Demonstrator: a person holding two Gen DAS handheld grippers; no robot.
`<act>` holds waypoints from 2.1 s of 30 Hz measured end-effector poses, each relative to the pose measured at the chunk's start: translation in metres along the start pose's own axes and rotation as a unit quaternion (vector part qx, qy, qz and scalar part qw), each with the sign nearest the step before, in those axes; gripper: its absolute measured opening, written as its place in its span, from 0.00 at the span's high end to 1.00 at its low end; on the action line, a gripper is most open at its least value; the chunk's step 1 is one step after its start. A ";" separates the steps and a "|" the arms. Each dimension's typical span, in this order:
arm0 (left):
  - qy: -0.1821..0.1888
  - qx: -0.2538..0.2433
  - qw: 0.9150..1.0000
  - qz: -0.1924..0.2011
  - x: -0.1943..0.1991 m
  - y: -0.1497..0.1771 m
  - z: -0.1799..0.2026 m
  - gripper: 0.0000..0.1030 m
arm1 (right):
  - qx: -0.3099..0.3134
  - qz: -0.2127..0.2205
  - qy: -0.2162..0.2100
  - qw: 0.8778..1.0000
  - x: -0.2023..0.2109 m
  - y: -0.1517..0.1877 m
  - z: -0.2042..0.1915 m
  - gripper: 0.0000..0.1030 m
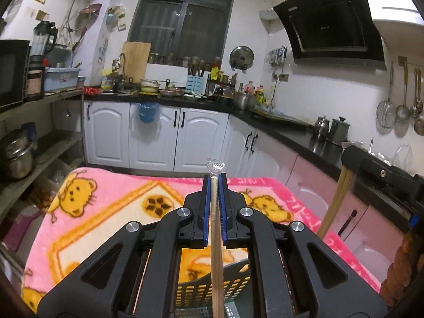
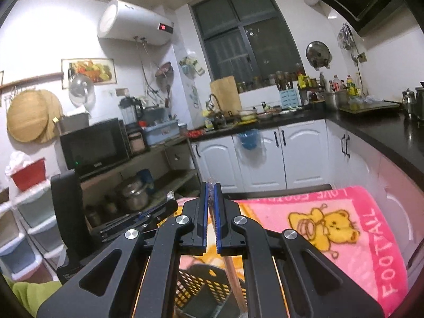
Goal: Organize utensils
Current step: 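Lift the chopstick with the left tool and carry it over the caddy, then open the left tool to drop the chopstick into the caddy, then move the left tool back and close it on another wrapped chopstick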
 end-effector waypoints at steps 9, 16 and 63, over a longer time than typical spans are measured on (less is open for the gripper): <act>0.009 -0.002 1.000 -0.013 -0.005 0.020 -0.006 0.96 | -0.013 -0.015 0.036 0.999 -0.006 0.032 0.019 0.95; 0.021 0.004 0.999 -0.036 -0.005 0.037 -0.007 0.96 | -0.023 -0.021 0.051 0.998 0.002 0.045 0.028 0.89; -0.005 0.070 0.994 -0.078 0.097 0.099 -0.025 0.10 | 0.038 -0.068 0.082 0.994 0.078 0.108 0.003 0.24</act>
Point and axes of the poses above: each gripper's, at about its wrist camera, not at the fingertips, and x roughly against the way its jaws point, z to its right, y to its underside, the point moved 3 cm from there along -x, roughly the way its jaws point, and after that the axes turned 7 degrees about -x, right-handed, at the moved point
